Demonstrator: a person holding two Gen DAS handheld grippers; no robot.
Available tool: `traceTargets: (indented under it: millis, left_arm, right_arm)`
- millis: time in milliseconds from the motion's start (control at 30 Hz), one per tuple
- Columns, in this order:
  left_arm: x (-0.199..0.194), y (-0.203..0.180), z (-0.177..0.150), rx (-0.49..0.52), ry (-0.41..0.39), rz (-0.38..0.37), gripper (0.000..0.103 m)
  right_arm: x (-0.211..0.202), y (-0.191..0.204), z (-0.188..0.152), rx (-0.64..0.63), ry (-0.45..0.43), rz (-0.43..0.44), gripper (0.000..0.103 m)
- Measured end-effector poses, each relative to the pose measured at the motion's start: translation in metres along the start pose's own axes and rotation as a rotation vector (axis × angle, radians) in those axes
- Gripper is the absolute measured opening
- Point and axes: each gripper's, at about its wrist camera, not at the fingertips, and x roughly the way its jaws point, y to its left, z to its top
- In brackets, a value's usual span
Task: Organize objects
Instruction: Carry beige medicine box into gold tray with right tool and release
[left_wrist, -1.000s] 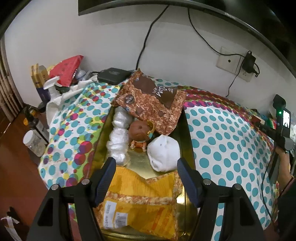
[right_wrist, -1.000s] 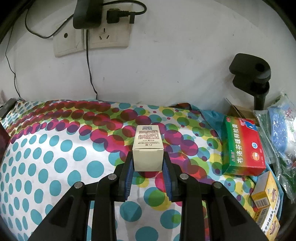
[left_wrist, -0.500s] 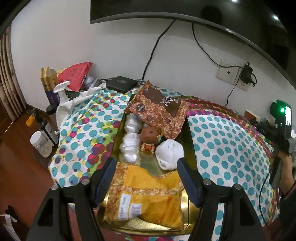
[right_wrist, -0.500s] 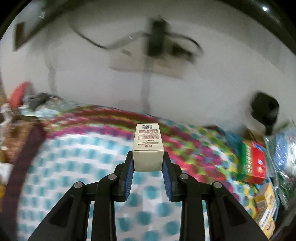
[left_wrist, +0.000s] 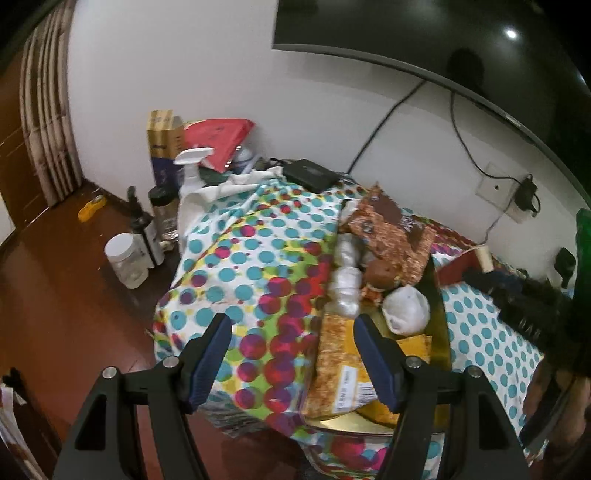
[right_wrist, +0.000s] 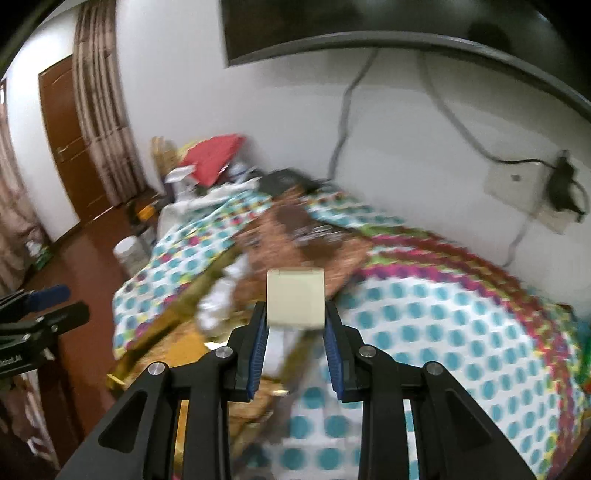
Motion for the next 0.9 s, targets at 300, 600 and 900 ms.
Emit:
traceTargets:
  millis: [300, 600, 900]
  left_arm:
    - [0.004, 0.012, -0.006, 0.007, 0.012, -0.001, 0.071]
    - [0.014, 0.019, -0.008, -0.018, 0.034, 0.008, 0.071]
    - [0.019, 0.007, -0.007, 0.000, 0.050, 0.009, 0.071]
  right_arm:
    - [0.028, 0.036, -0.014, -0.038, 0.053, 0.003, 0.028]
    - [0.040, 0.057, -0.015, -0.089, 0.068, -0.003, 0.025]
    - [0.011, 0.050, -0.015, -0.039, 0.009, -0.012, 0.079]
